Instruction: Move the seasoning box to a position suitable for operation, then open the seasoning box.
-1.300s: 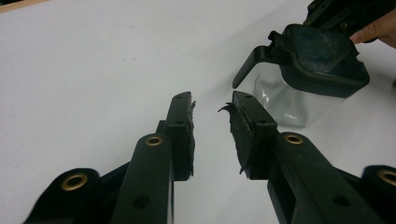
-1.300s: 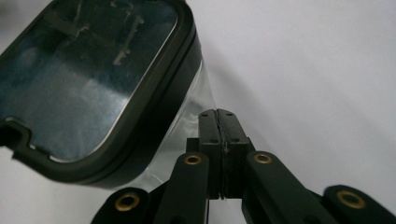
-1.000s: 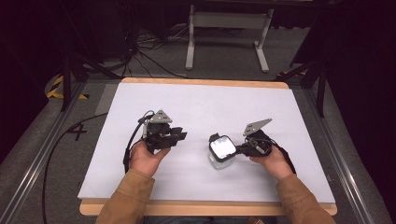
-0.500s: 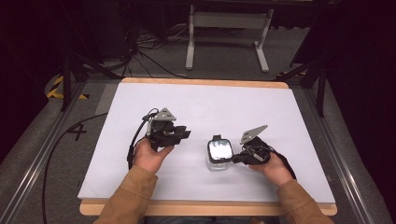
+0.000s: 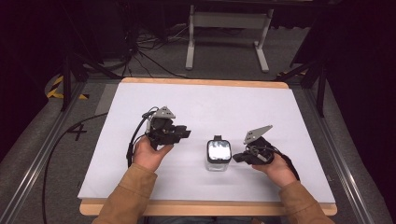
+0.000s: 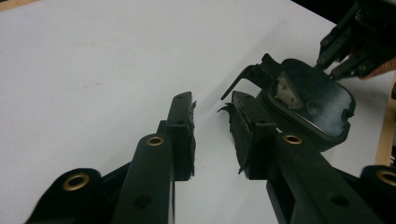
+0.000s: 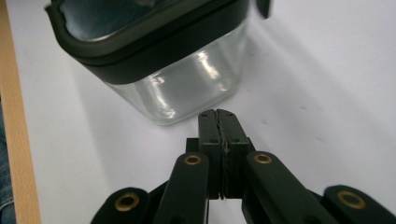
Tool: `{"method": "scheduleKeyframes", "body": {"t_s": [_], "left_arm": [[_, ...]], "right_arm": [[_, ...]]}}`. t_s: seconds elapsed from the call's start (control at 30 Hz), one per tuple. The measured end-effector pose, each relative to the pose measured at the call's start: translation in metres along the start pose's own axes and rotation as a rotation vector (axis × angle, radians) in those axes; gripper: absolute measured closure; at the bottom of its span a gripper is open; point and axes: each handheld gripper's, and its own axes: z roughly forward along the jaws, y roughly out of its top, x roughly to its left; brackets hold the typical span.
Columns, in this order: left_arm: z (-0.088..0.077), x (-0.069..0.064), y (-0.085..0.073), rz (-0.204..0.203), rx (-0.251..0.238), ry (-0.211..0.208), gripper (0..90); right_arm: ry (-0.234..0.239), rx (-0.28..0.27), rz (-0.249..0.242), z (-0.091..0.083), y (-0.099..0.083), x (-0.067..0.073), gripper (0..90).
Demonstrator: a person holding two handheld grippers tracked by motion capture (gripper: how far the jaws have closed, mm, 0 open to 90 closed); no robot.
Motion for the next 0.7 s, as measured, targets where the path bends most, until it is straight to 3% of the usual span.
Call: {"method": "scheduleKeyframes", "body": {"t_s": [0.03,0.13,0.2,0.33,0.47,0.6,0.7], "left_arm": [[-0.001,-0.002,0.002,0.005,0.013,0.006,70.4],[-0.006,-0.004,0.011,0.035,0.041,-0.039,70.3],[-0.007,-0.006,0.013,0.038,0.033,-0.042,70.0],[-0.01,-0.008,0.026,0.057,0.034,-0.108,64.5],[-0.004,-0.011,0.036,0.087,0.041,-0.117,63.9],[0.007,-0.01,0.045,0.091,0.055,-0.166,63.7],[0.019,-0.011,0.051,0.129,0.076,-0.184,65.6]], "right_arm": [[-0.018,-0.018,0.011,-0.006,-0.001,-0.002,89.7],[-0.032,-0.064,0.07,-0.021,-0.003,-0.006,89.8],[-0.042,-0.072,0.077,-0.026,-0.003,-0.008,89.8],[-0.062,-0.107,0.09,-0.038,-0.005,-0.011,89.8],[-0.078,-0.121,0.095,-0.044,-0.007,-0.014,89.8],[-0.081,-0.123,0.105,-0.047,-0.01,-0.015,89.8],[-0.087,-0.134,0.112,-0.051,-0.013,-0.015,89.8]]}}
